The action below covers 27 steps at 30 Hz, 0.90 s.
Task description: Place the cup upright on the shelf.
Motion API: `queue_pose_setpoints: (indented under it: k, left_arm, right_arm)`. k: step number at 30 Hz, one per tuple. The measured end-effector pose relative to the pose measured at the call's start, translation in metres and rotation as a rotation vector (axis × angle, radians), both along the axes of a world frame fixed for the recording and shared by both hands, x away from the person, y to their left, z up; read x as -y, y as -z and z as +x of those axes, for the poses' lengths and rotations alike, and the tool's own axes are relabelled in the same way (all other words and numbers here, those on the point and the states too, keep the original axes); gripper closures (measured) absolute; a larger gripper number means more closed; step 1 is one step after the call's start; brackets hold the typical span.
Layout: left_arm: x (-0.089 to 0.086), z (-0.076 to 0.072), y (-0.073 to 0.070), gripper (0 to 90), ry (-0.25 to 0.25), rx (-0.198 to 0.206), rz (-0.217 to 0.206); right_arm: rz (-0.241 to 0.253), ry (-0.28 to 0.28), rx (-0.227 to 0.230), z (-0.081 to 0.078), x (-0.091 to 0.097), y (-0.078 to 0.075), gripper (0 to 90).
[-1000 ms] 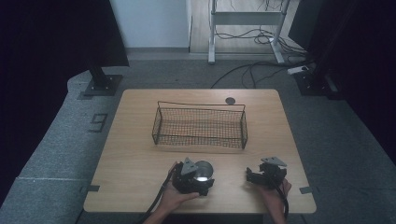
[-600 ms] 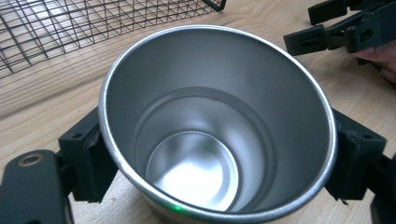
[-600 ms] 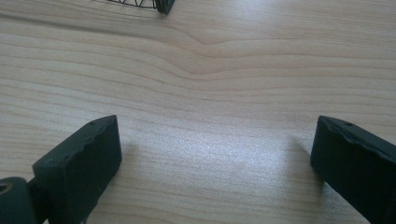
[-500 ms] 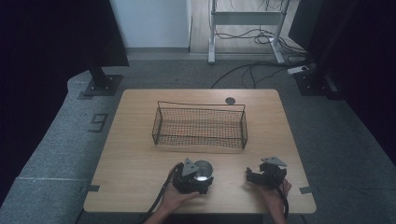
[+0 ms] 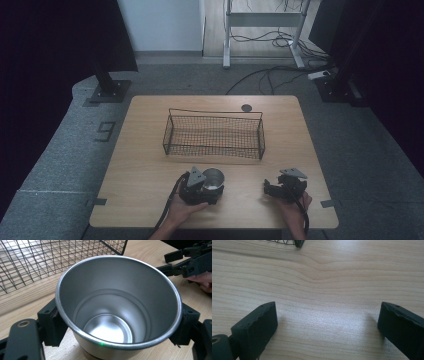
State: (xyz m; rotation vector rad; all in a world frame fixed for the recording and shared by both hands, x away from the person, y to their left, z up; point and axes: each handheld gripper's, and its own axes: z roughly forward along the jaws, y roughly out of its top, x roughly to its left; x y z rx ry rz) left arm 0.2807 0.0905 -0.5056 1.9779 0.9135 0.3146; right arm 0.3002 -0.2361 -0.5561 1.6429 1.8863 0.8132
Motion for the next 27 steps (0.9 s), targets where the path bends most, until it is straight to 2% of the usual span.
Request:
queue_pose_setpoints:
  k: [13, 27]
  left_arm:
    - [-0.010, 0.012, -0.019, 18.4, -0.014, 0.018, -0.019]
    - [-0.016, 0.022, -0.031, 18.4, -0.028, 0.025, -0.048]
  right_arm:
    - [0.002, 0.004, 0.000, 0.000, 0.000, 0.000, 3.0]
    - [0.002, 0.009, 0.000, 0.000, 0.000, 0.000, 3.0]
